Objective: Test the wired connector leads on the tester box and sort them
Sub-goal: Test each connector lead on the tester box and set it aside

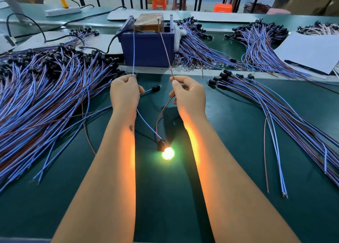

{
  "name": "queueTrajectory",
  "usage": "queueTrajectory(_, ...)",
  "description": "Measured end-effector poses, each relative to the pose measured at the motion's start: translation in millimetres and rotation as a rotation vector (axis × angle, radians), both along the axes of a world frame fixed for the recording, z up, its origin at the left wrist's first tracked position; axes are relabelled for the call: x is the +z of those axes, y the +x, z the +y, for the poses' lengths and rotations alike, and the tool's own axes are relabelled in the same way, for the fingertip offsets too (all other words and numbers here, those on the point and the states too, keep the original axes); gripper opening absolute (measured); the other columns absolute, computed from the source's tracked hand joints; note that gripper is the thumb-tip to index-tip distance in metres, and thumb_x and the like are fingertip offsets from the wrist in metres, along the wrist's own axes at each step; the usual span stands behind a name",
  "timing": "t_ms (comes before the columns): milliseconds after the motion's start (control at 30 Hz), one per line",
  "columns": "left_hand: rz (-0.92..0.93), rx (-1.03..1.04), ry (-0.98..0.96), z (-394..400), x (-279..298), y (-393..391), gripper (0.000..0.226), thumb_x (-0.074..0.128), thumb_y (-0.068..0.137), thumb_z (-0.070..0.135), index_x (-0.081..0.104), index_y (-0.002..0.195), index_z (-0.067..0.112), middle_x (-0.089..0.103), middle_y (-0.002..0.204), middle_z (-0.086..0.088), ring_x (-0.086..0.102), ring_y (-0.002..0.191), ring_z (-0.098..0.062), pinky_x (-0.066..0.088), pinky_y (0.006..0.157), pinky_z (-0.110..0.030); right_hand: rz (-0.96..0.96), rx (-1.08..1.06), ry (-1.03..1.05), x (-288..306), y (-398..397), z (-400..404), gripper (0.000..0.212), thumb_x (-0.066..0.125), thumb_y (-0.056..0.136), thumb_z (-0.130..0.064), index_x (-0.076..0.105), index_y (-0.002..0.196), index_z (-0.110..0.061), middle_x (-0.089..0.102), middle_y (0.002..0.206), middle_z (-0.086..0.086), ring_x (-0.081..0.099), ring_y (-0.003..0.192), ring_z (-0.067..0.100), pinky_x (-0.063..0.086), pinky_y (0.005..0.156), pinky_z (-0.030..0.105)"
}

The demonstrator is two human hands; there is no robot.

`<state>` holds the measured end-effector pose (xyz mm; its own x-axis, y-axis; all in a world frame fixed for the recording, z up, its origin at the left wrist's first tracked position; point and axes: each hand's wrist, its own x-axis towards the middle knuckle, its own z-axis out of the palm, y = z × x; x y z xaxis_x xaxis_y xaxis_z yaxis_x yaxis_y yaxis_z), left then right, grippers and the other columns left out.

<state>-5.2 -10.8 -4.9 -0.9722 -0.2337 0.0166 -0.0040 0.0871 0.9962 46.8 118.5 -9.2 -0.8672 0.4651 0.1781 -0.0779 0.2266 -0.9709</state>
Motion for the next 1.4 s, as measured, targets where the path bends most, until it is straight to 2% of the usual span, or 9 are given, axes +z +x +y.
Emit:
queueTrajectory(300,0.014,-0.005,-0.004,0.3,1.4,1.7,0.035,0.041,0.095,0.011,0.061,0.068,0.023,0.055,0.042,0.007,0.034,0.046,-0.012,0.030,0.049,-0.023,-0.010,0.007,0.006,-0.9,-0.3,-0.5,0.017,0.056,0.094,-0.021,0.071,0.102,-0.022,0.064,0.060,-0.007,0.063,0.072,0.017,0.056,0.076,0.051)
queueTrajectory(633,0.011,-0.009,0.005,-1.0,0.7,0.8,0.031,0.040,0.095,0.012,0.061,0.077,0.027,0.056,0.043,0.007,0.031,0.041,-0.012,0.027,0.042,-0.018,0.003,-0.018,-0.012,0.4,0.1,-0.5,0.015,0.053,0.096,-0.018,0.067,0.095,-0.024,0.065,0.062,-0.004,0.058,0.064,0.016,0.054,0.074,0.048)
queueTrajectory(800,0.005,-0.003,-0.007,-1.3,0.6,1.0,0.034,0.040,0.095,0.012,0.061,0.072,0.025,0.057,0.045,0.006,0.032,0.040,-0.011,0.027,0.042,-0.019,0.011,-0.021,-0.014,1.3,1.0,-0.4,0.014,0.053,0.097,-0.017,0.065,0.094,-0.024,0.065,0.064,-0.002,0.059,0.064,0.014,0.055,0.074,0.047)
queueTrajectory(967,-0.008,-0.026,-0.068,3.7,1.1,5.3,0.031,0.044,0.091,0.015,0.065,0.071,0.025,0.067,0.065,0.007,0.042,0.047,-0.009,0.037,0.053,-0.024,0.044,-0.021,0.005,3.7,2.6,-1.6,0.014,0.054,0.096,-0.016,0.066,0.095,-0.023,0.064,0.064,-0.003,0.060,0.065,0.014,0.056,0.074,0.048)
queueTrajectory(1033,0.014,-0.087,-0.106,15.5,0.9,11.6,0.026,0.047,0.090,0.018,0.068,0.078,0.026,0.066,0.059,0.010,0.045,0.053,-0.010,0.039,0.055,-0.025,0.067,0.000,0.025,5.0,2.9,-4.3,0.013,0.056,0.094,-0.016,0.067,0.092,-0.023,0.063,0.066,-0.001,0.061,0.066,0.019,0.056,0.074,0.048)
queueTrajectory(1133,0.098,-0.190,-0.139,34.7,0.6,23.3,0.023,0.053,0.090,0.015,0.072,0.081,0.024,0.063,0.061,0.010,0.044,0.053,-0.007,0.037,0.055,-0.024,0.067,0.048,0.101,5.0,2.6,-9.4,0.014,0.059,0.091,-0.017,0.066,0.084,-0.027,0.065,0.070,0.007,0.062,0.072,0.031,0.054,0.071,0.048)
queueTrajectory(1267,0.067,-0.191,0.095,40.3,5.1,25.8,0.023,0.057,0.089,0.012,0.076,0.079,0.019,0.068,0.072,0.004,0.055,0.065,-0.010,0.045,0.066,-0.025,0.050,0.037,0.129,2.9,1.4,-8.0,0.014,0.060,0.089,-0.017,0.065,0.080,-0.027,0.063,0.066,-0.001,0.063,0.071,0.028,0.053,0.070,0.045)
queueTrajectory(1333,0.035,-0.185,0.194,38.3,7.0,24.9,0.020,0.060,0.088,0.013,0.073,0.073,0.017,0.059,0.057,0.009,0.049,0.050,-0.004,0.042,0.054,-0.018,0.004,0.080,0.146,1.4,1.1,-6.2,0.012,0.062,0.088,-0.018,0.067,0.079,-0.024,0.063,0.065,-0.002,0.064,0.072,0.025,0.052,0.072,0.043)
queueTrajectory(1400,0.037,-0.192,0.184,36.8,6.4,24.7,0.018,0.063,0.090,0.013,0.068,0.072,0.014,0.046,0.045,0.012,0.038,0.038,-0.001,0.033,0.042,-0.014,-0.030,0.160,0.153,0.6,1.2,-6.0,0.012,0.065,0.088,-0.019,0.070,0.077,-0.022,0.063,0.064,-0.005,0.062,0.068,0.019,0.051,0.072,0.040)
